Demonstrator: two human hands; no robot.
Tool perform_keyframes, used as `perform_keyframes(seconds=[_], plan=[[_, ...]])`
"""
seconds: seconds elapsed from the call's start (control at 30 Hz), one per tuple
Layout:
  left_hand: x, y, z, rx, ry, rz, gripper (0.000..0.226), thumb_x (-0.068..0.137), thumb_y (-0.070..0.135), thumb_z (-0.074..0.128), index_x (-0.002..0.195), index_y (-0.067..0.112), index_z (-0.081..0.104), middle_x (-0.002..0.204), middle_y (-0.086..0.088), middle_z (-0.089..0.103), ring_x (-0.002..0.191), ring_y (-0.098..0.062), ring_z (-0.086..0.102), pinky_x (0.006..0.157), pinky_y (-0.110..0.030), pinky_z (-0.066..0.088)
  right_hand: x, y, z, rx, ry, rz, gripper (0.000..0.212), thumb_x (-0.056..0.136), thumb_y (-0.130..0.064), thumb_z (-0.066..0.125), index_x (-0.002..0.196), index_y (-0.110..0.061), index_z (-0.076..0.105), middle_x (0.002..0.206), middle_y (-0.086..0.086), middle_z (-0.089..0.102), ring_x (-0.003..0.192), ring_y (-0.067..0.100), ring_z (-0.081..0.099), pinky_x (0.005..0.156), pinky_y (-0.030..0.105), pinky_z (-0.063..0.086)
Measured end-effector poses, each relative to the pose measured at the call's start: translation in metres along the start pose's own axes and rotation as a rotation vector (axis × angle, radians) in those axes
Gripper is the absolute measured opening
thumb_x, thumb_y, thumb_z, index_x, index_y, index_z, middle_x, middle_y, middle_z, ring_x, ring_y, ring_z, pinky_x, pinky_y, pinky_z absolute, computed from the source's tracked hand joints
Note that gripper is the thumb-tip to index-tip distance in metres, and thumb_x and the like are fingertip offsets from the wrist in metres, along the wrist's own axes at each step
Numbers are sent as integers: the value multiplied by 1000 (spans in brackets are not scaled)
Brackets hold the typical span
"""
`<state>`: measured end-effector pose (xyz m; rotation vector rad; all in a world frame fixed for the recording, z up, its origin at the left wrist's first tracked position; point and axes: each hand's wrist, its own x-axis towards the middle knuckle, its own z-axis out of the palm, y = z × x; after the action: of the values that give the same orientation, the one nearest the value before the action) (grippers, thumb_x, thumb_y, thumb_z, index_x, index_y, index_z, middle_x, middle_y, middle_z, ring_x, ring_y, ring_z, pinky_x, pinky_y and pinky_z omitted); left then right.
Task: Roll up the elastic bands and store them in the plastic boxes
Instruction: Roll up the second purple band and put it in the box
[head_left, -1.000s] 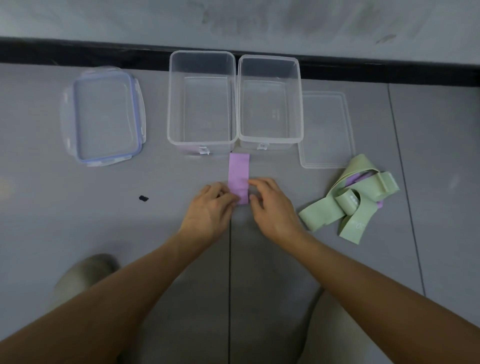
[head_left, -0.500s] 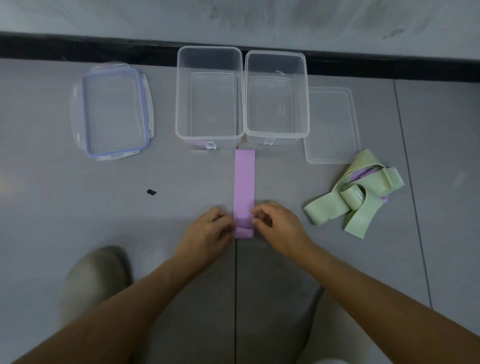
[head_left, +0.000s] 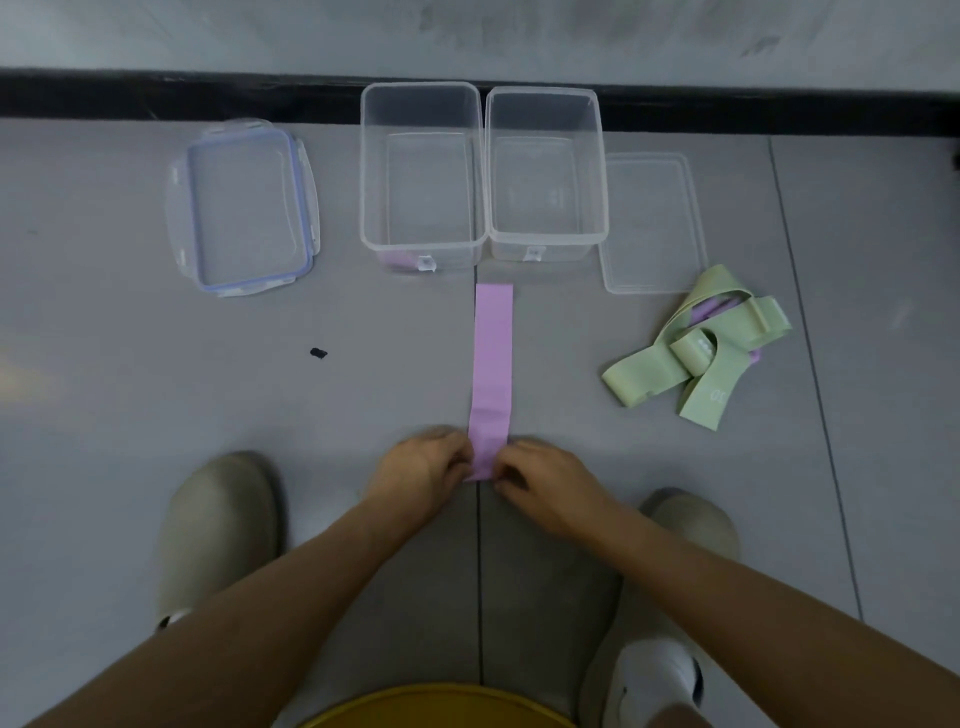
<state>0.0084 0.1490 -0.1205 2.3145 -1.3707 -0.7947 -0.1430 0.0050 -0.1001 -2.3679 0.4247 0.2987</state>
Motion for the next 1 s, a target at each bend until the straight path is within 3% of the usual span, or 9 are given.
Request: perform_keyframes(seconds=[0.17,0.27,0.37,0.47,0.53,0.63,0.8,1.0], plan=[[-20,3,12,10,5,45,40,80,56,54,100,22,60,98,1,58,82,-20,59,65,-32,49,-1,-4,9,41,2,71,15,89,-29,63,101,-21,59,103,0,66,94,22,61,80,32,47],[-27,4,12,116,-16,76,48,75,50,55,112,20,58,104,-2,55,89,-24,60,64,-36,52,4,-3,12,-11,-53,35,29,90,-31,64,115,-17,61,118,4,65,107,25,60,90,35,48],[-29,4,13,178,-67,100,60,71,51,65,122,23,53,111,-1,52,96,-23,58,69,-35,51,5,-2,16,-40,-107,44,29,88,-33,65,114,-20,59,119,3,63,106,23,59,87,32,45],[-25,4,11,158,-36,109,47,83,62,53,116,28,52,110,4,51,96,-15,53,75,-31,49,1,2,24,-66,-127,33,22,88,-38,64,103,-24,57,110,-2,61,96,19,58,80,32,49],[-23,3,10,168,42,134,30,91,52,49,106,27,58,104,3,54,92,-16,55,74,-29,46,-3,3,27,-78,-119,12,20,87,-38,65,99,-23,59,107,-1,60,93,20,58,76,37,50],[-25,2,11,157,112,156,11,90,33,60,94,24,64,93,1,56,83,-20,58,68,-30,44,-10,1,27,-79,-124,17,19,87,-36,65,100,-23,63,108,0,61,94,19,58,78,36,51],[-43,8,18,106,73,203,15,83,33,69,90,22,61,92,0,57,81,-20,57,62,-31,44,-17,-4,28,-8,-85,76,18,91,-35,62,104,-25,69,109,-2,61,95,16,58,78,26,46],[-51,12,27,72,75,166,17,94,40,54,92,24,59,93,2,56,82,-19,56,61,-36,47,-21,0,37,-18,-40,147,22,90,-44,62,96,-24,67,95,-3,60,86,16,58,73,30,45]])
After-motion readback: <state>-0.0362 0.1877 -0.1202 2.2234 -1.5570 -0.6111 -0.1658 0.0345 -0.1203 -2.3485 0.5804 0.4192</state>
